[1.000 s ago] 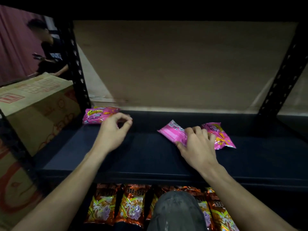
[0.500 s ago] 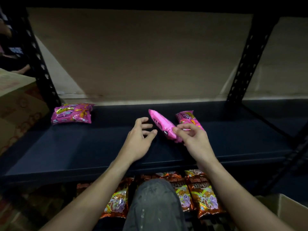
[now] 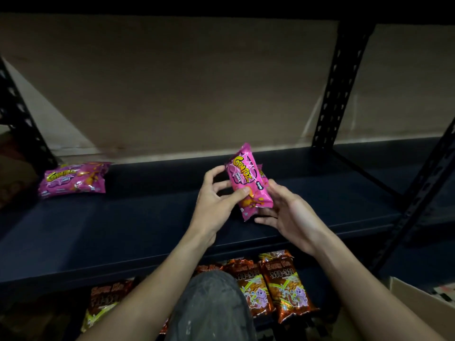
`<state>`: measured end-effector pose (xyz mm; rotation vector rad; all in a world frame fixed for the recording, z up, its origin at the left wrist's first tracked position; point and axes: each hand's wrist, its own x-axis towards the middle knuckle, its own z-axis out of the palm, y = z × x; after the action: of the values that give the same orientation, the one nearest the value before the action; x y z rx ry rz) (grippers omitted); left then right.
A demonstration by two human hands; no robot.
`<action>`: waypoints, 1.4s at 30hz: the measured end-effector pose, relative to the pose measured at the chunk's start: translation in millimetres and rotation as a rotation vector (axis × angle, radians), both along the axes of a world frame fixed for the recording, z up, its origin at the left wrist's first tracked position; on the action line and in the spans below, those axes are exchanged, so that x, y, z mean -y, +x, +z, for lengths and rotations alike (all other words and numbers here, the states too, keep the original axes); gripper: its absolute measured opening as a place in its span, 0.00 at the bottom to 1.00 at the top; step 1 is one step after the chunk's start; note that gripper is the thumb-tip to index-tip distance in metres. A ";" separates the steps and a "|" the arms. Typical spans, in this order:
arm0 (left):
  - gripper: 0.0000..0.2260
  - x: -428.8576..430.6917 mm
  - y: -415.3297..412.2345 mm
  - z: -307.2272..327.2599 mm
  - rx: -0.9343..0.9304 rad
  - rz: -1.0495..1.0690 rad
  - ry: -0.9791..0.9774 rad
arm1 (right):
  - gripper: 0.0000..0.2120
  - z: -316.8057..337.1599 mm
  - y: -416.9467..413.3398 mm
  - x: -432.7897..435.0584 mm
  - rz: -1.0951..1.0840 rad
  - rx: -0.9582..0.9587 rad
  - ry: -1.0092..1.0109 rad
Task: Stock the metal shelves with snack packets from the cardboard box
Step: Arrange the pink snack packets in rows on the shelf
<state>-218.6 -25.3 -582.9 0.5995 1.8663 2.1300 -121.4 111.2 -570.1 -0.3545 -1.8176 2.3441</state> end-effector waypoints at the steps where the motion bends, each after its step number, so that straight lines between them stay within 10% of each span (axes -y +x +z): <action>1: 0.34 -1.2 -0.1 -0.2 -0.001 0.047 0.006 | 0.17 0.9 0.3 1.1 0.011 -0.014 0.054; 5: 0.46 -2.1 -2.0 -0.6 0.009 0.091 -0.066 | 0.13 -2.7 -0.9 8.8 -0.094 -0.084 0.202; 14: 0.14 42.8 -30.3 17.7 -0.028 -0.225 -0.273 | 0.15 -1.1 -5.9 2.8 -0.079 -0.006 0.300; 24: 0.14 142.3 -69.2 15.5 -0.081 0.134 -0.345 | 0.08 -8.7 -32.9 6.7 -0.529 -0.084 1.219; 29: 0.09 187.5 -86.7 4.0 -0.104 0.361 -0.441 | 0.21 -12.8 -50.1 12.2 -0.461 0.222 1.326; 34: 0.30 231.7 -108.3 1.2 -0.131 0.551 -0.451 | 0.22 -18.6 -60.9 26.9 -0.419 0.201 1.365; 42: 0.14 280.1 -131.9 -2.7 -0.102 0.693 -0.396 | 0.22 -23.6 -68.7 28.7 -0.400 0.169 1.396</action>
<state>-350.4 -305.4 -585.6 -0.0475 2.7521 1.9831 -190.2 82.4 -593.7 -0.5782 -2.5728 0.4743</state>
